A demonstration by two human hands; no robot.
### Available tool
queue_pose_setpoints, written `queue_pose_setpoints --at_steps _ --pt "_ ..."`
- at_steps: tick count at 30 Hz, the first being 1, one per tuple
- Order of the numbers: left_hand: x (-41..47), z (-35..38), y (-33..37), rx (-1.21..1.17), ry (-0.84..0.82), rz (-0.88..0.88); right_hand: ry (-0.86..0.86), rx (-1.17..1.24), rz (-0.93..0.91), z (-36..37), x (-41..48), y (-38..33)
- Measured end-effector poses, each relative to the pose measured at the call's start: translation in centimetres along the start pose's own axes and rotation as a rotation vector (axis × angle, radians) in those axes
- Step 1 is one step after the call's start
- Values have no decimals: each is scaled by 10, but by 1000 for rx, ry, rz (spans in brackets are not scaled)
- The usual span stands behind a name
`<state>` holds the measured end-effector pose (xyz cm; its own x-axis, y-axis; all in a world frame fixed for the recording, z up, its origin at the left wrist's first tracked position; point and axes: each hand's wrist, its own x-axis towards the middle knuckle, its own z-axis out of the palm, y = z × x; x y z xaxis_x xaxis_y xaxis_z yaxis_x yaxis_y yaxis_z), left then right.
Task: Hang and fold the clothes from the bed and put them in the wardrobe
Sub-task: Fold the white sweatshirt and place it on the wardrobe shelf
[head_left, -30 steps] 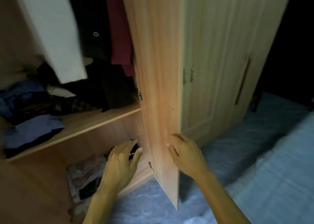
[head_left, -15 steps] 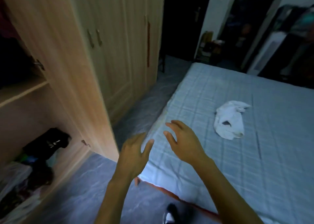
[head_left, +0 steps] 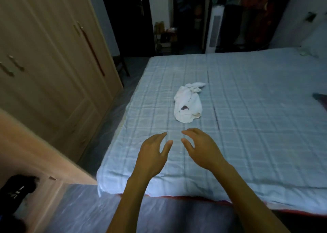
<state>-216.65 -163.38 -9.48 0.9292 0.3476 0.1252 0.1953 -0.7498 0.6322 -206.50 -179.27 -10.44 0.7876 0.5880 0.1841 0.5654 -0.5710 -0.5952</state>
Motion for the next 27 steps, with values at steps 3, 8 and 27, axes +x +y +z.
queue_pose_setpoints --at_steps 3,8,27 --pt "18 38 42 21 -56 32 37 -13 97 -33 -10 62" --pt "45 73 70 55 -96 22 55 23 173 -58 -7 115" --pt "254 151 -36 -168 -303 -143 -214 -92 292 32 182 184"
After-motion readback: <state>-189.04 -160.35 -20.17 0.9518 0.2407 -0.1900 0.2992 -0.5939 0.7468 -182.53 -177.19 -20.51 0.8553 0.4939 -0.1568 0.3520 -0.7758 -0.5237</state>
